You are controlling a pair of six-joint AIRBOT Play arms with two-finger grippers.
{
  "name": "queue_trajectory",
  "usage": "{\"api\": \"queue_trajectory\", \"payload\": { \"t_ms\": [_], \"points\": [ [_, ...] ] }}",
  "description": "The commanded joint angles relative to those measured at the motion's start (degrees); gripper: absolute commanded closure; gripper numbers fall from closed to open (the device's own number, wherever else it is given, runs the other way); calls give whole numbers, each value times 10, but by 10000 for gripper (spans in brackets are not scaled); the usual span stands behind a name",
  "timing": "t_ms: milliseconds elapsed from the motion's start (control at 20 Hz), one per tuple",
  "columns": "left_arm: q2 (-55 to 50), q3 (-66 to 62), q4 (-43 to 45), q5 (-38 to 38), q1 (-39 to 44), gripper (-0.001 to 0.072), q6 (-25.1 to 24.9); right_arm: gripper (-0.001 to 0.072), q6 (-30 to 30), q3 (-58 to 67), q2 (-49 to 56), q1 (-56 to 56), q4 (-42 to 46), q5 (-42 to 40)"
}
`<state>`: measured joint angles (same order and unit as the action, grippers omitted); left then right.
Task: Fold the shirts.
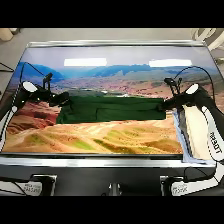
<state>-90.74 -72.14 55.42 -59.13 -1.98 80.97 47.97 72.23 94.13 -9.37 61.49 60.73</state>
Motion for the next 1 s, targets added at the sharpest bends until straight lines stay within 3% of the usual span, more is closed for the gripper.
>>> {"api": "queue_trajectory", "payload": {
  "t_ms": [0, 50, 100, 400, 450, 600, 850, 950],
  "points": [
    [-14, -11, -9, -14, -14, 181, 0, 193, -14, 27, -1, 1, -1, 21],
    [-13, -22, -9, -35, -23, 171, 0, 111, -13, 42, -9, 0, 7, 33],
    [-11, -33, -9, -54, -31, 172, 0, 80, -13, 55, -19, -5, 11, 37],
    [34, -59, -9, -84, -35, 193, -2, 72, 80, 62, 18, -68, 21, 37],
    [42, -59, -9, -84, -26, 193, -4, 10, 81, 62, 31, -68, 15, 51],
    [58, -59, -9, -85, 4, 192, -15, 10, 82, 62, 58, -68, -30, 57],
    [61, -59, -9, -88, 56, 192, -16, 44, 106, 62, 72, -56, -33, 53],
    [61, -59, -9, -89, 70, 192, -15, 113, 110, 62, 76, -35, -32, 58]
  ]
}}
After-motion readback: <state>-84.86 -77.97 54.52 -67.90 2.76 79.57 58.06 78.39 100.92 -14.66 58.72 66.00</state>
